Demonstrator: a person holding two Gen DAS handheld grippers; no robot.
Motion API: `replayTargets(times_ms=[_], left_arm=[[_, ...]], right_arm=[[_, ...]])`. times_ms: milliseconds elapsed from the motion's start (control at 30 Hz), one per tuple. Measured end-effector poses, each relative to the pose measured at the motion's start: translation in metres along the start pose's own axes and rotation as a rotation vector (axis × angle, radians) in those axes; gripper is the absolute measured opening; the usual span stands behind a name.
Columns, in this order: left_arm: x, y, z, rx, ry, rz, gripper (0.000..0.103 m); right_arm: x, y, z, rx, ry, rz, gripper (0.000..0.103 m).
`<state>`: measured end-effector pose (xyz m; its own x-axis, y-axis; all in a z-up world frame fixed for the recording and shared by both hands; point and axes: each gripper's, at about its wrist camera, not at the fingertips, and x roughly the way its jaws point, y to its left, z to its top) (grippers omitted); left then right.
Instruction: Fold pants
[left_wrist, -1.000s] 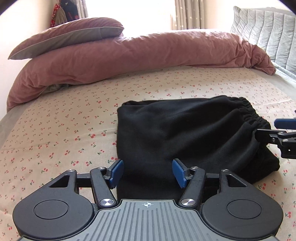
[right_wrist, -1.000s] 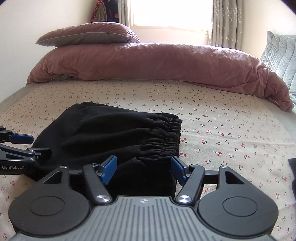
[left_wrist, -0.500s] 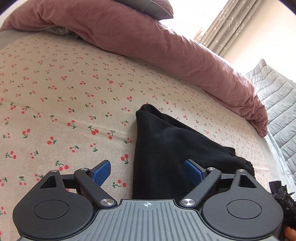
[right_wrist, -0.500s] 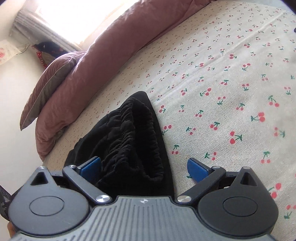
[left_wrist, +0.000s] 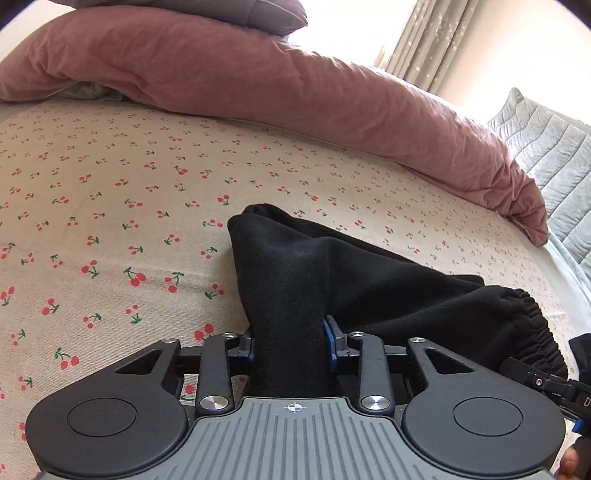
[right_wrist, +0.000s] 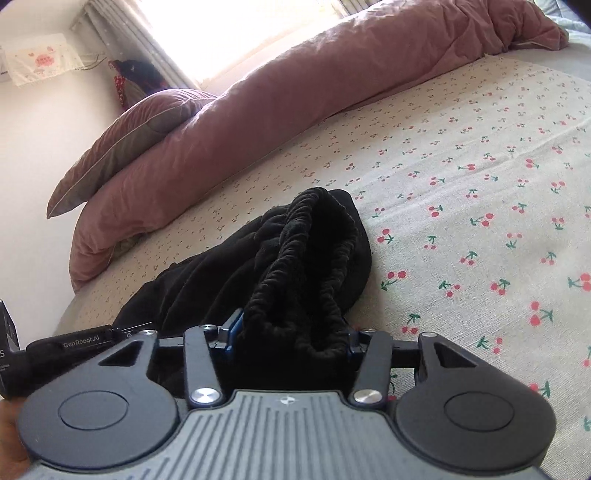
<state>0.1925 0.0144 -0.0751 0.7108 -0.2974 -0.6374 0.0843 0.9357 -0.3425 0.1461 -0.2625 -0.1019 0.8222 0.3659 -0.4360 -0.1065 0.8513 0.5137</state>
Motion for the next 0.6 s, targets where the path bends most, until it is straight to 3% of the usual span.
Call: replayTargets(times_ms=[233, 333, 467, 533, 567, 600], left_arm=[[-0.018, -0.002, 0.021, 0.046, -0.168, 0.03, 0.025], [-0.011, 0.013, 0.044, 0.008, -0.197, 0.039, 0.025], [0.023, 0.027, 0.05, 0.001, -0.135, 0.06, 0.028], [0.043, 0.032, 0.041, -0.021, -0.082, 0.098, 0.037], [0.046, 0.032, 0.037, -0.016, -0.084, 0.115, 0.046], [0.046, 0.032, 0.035, -0.006, -0.087, 0.119, 0.048]], right_arm=[[0.009, 0.03, 0.019, -0.106, -0.165, 0.09, 0.034], [0.033, 0.03, 0.036, -0.103, -0.167, 0.106, 0.034], [0.07, 0.022, 0.039, -0.11, -0.111, 0.06, 0.035], [0.083, 0.009, 0.033, -0.087, -0.067, 0.029, 0.038], [0.083, 0.003, 0.032, -0.06, -0.068, 0.049, 0.039], [0.082, 0.0, 0.034, -0.04, -0.064, 0.062, 0.04]])
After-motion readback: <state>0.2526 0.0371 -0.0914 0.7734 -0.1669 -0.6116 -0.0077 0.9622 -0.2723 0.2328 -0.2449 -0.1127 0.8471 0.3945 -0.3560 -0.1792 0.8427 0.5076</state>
